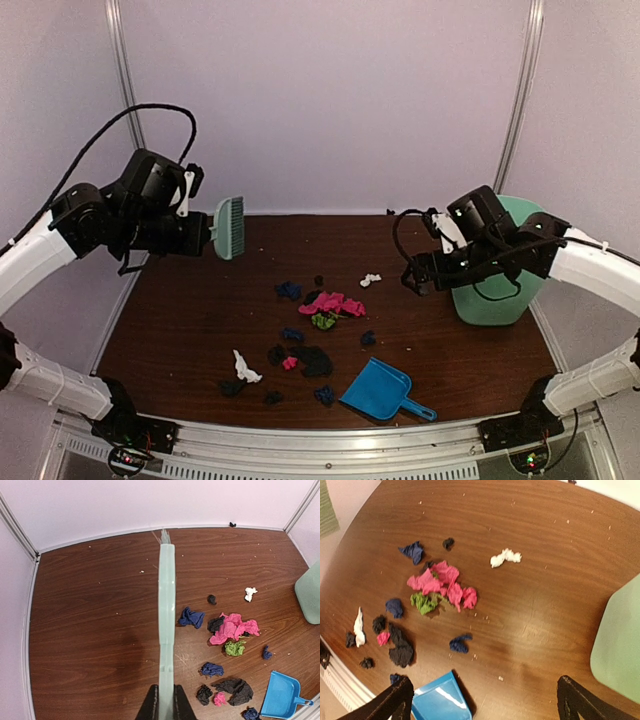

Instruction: Sweep away the paper scraps from the table

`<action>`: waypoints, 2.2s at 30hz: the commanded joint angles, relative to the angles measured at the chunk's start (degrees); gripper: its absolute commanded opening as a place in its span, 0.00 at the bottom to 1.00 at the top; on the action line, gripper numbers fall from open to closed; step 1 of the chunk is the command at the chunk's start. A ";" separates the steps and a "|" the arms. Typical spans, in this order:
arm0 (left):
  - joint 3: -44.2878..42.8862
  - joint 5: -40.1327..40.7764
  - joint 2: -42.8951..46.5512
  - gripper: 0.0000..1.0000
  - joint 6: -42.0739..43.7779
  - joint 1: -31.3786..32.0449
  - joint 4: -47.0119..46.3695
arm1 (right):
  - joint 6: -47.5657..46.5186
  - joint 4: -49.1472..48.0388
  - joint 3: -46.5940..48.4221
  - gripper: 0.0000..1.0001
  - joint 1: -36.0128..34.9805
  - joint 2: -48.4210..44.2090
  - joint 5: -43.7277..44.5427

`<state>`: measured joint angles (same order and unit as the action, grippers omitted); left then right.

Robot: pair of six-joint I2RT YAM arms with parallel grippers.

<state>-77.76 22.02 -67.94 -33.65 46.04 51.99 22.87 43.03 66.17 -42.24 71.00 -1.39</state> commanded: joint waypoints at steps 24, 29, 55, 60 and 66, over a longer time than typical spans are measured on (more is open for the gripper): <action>8.74 -9.28 5.06 0.00 -9.12 -0.44 -0.68 | 14.81 3.44 -31.87 0.90 -24.52 -15.34 -11.11; 8.96 -8.62 4.87 0.00 -8.30 -0.44 -1.58 | 15.66 -1.60 -31.73 0.88 -32.47 -9.41 -6.12; 10.32 -8.70 5.58 0.00 -7.25 -0.43 -3.91 | 17.13 -26.02 -44.23 0.52 -41.37 -7.80 11.32; 10.47 -8.71 5.89 0.00 -7.05 -0.43 -3.94 | 17.04 -27.25 -44.55 0.49 -41.70 -6.48 10.77; 11.13 -9.57 5.64 0.00 -6.80 -0.43 -5.37 | 16.93 -27.56 -44.42 0.42 -41.74 -4.72 10.18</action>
<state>-67.16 13.04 -63.18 -41.45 46.04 50.63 39.46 16.93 22.09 -83.59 65.43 7.94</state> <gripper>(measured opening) 0.097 0.451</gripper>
